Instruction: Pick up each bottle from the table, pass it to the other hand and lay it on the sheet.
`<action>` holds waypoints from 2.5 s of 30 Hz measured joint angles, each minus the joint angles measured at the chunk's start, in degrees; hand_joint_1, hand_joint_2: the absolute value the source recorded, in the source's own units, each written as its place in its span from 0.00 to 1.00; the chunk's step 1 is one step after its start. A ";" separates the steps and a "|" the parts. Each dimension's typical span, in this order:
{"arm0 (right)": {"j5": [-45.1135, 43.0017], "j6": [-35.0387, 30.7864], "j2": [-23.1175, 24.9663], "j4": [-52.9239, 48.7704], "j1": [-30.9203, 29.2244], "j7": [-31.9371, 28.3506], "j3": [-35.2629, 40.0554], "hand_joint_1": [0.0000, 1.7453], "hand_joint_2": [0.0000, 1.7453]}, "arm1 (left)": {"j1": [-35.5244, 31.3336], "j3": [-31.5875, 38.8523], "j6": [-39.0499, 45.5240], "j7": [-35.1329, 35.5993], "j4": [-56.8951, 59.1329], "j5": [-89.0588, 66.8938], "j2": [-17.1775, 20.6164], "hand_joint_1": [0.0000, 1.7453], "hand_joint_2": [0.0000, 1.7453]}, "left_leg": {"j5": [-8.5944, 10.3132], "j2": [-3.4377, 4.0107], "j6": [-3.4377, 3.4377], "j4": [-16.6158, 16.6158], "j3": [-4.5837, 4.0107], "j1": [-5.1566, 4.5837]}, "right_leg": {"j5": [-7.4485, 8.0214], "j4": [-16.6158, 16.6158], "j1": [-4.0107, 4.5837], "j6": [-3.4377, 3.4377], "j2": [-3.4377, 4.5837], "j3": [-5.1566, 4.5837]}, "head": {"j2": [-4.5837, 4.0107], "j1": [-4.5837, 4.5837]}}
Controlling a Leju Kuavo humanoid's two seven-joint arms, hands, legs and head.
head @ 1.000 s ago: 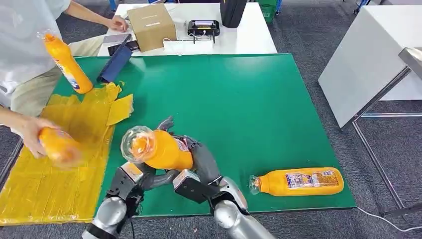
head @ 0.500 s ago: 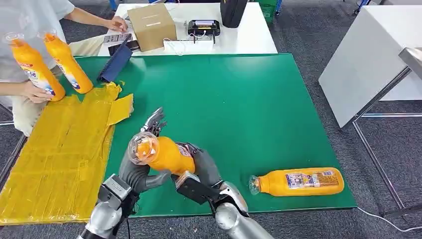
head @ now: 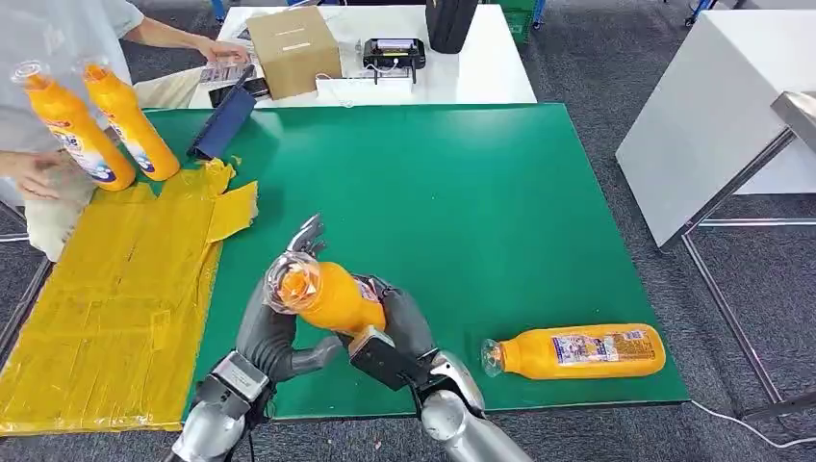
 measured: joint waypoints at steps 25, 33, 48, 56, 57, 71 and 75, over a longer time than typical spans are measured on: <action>6.12 -2.38 -0.77 -4.52 1.62 0.50 3.91 1.00 1.00 | -0.54 4.33 3.36 2.49 6.34 7.67 -2.34 1.00 1.00 | 0.00 -0.01 0.00 0.00 -0.01 0.00 | 0.00 0.00 0.00 0.00 0.01 0.01 | 0.00 0.00; 5.40 -2.32 -0.57 -3.98 0.38 0.63 5.38 1.00 1.00 | 0.12 5.64 3.60 -0.11 6.16 10.67 -3.15 1.00 1.00 | 0.00 0.00 0.00 0.00 -0.01 0.00 | 0.00 0.00 0.00 0.00 0.00 0.01 | 0.00 0.00; 4.22 -2.42 -0.31 -2.93 0.17 0.55 6.08 1.00 1.00 | 0.47 5.79 2.49 -0.33 5.81 10.93 -3.19 1.00 1.00 | 0.00 0.00 0.00 0.00 -0.01 0.00 | 0.00 0.00 0.00 0.00 0.00 0.00 | 0.00 0.00; 1.77 -5.60 -0.81 -6.13 2.45 -1.62 4.50 0.00 1.00 | 0.26 6.34 5.56 -0.24 4.99 8.19 -2.97 1.00 1.00 | 0.00 -0.01 0.00 0.00 -0.01 0.00 | 0.00 0.00 0.00 0.00 0.00 -0.01 | 0.00 -0.02; 1.27 -5.90 -1.12 -7.52 2.99 -1.86 3.87 0.00 1.00 | 0.20 6.65 6.71 -0.24 4.65 6.93 -2.86 1.00 1.00 | 0.00 -0.01 0.00 0.00 -0.01 0.00 | 0.00 0.00 0.00 0.00 -0.01 -0.01 | 0.00 0.00; 1.81 -8.46 -5.33 -33.84 13.53 -5.49 -6.32 0.00 1.00 | -7.32 9.99 20.91 22.85 5.21 -56.59 1.90 1.00 1.00 | 0.01 -0.04 0.00 0.01 0.00 0.00 | 0.01 0.00 0.00 0.00 -0.02 -0.01 | 0.00 0.00; 2.51 -8.41 -6.01 -40.37 15.37 -5.97 -9.47 0.00 1.00 | -15.34 8.59 7.77 38.22 14.24 -71.62 6.30 1.00 1.00 | 0.06 -0.01 -0.04 0.01 0.01 0.01 | 0.05 0.00 0.01 0.00 0.00 -0.06 | 0.00 0.00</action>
